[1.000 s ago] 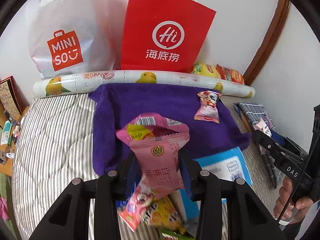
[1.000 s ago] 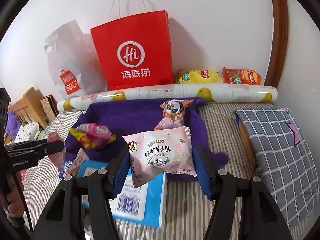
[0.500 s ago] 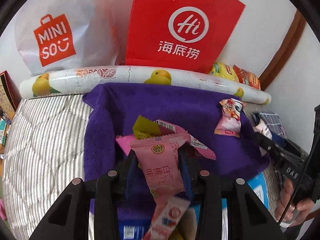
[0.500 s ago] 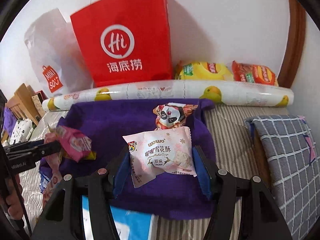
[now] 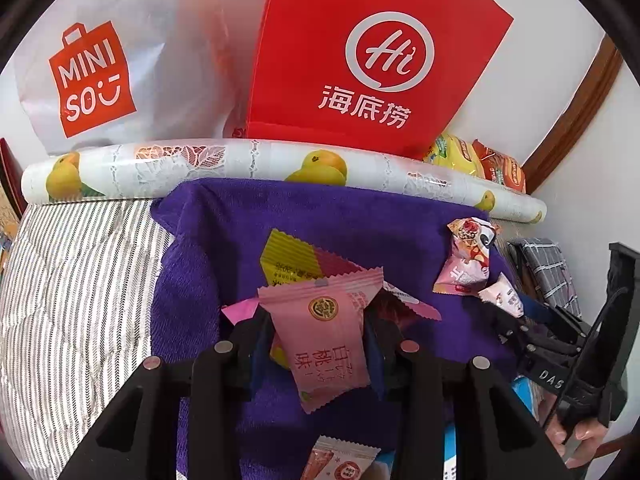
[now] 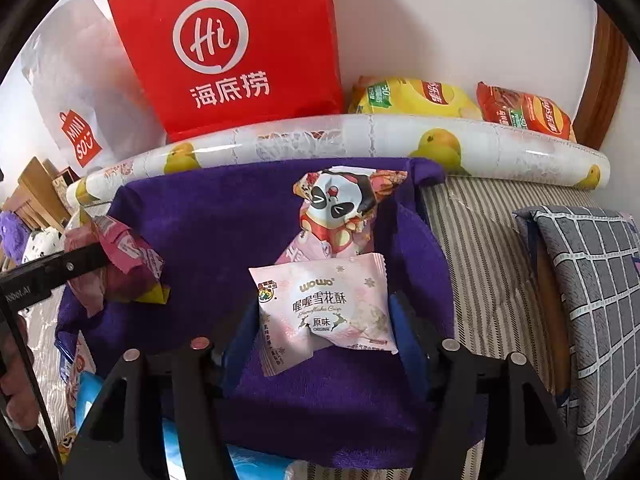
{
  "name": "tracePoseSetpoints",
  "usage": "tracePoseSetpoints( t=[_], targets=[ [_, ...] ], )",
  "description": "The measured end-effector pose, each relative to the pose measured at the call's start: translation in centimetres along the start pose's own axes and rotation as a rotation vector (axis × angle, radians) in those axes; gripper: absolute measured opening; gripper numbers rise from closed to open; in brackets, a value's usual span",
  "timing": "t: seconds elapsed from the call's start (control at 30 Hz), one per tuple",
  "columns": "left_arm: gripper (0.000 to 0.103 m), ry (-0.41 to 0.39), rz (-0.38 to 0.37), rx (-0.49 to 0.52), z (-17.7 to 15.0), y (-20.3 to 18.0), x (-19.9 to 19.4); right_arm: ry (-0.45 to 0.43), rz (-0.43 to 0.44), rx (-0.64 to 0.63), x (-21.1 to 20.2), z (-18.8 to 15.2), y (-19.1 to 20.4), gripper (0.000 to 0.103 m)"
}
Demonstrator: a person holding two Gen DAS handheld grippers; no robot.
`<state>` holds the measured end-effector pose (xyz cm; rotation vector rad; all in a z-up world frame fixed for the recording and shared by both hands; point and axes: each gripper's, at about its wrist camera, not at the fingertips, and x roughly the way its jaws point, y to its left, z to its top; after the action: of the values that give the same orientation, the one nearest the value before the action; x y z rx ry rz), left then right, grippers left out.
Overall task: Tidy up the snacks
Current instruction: 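Carry both pink packs over the purple towel, then lower both pink packs onto the purple towel and open both tools, then grasp the white-red snack pack with right tool while left tool reaches the green bag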
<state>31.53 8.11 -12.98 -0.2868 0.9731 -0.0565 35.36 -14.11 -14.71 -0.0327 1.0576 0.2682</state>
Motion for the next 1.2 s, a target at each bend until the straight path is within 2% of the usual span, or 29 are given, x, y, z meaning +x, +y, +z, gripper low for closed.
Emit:
tracePoseSetpoints(
  t=[0.03, 0.1, 0.37, 0.6, 0.77, 0.93, 1.0, 1.07, 1.2],
  targets=[
    [0.056, 0.009, -0.004, -0.002, 0.0, 0.0, 0.0, 0.003, -0.003, -0.007, 0.0, 0.0, 0.2, 0.069],
    [0.065, 0.017, 0.002, -0.004, -0.1, 0.1, -0.1, 0.023, -0.010, -0.023, 0.1, -0.1, 0.5, 0.080],
    [0.067, -0.003, 0.029, 0.005, -1.2, 0.0, -2.9, -0.001, -0.018, 0.023, -2.0, -0.2, 0.6, 0.082],
    [0.067, -0.041, 0.006, -0.014, -3.6, 0.5, -6.7, -0.106, 0.011, 0.030, -7.6, -2.2, 2.0, 0.082],
    [0.067, -0.049, 0.038, -0.005, -6.1, 1.3, -9.0, -0.152, 0.021, 0.045, -11.2, -4.6, 2.8, 0.079],
    [0.067, -0.043, 0.044, -0.014, -8.5, 2.0, -10.7, -0.154, 0.035, 0.012, -13.4, -7.9, 4.5, 0.073],
    [0.067, -0.049, 0.052, -0.014, -9.5, 2.0, -11.4, -0.140, 0.012, -0.021, -13.9, -9.6, 5.6, 0.062],
    [0.067, -0.050, 0.051, -0.020, -10.1, 2.0, -11.9, -0.114, 0.013, -0.030, -13.8, -11.2, 6.3, 0.058],
    [0.067, -0.055, 0.044, -0.018, -11.4, 2.0, -12.9, -0.030, 0.084, -0.036, -13.1, -14.2, 7.6, 0.057]
  ],
)
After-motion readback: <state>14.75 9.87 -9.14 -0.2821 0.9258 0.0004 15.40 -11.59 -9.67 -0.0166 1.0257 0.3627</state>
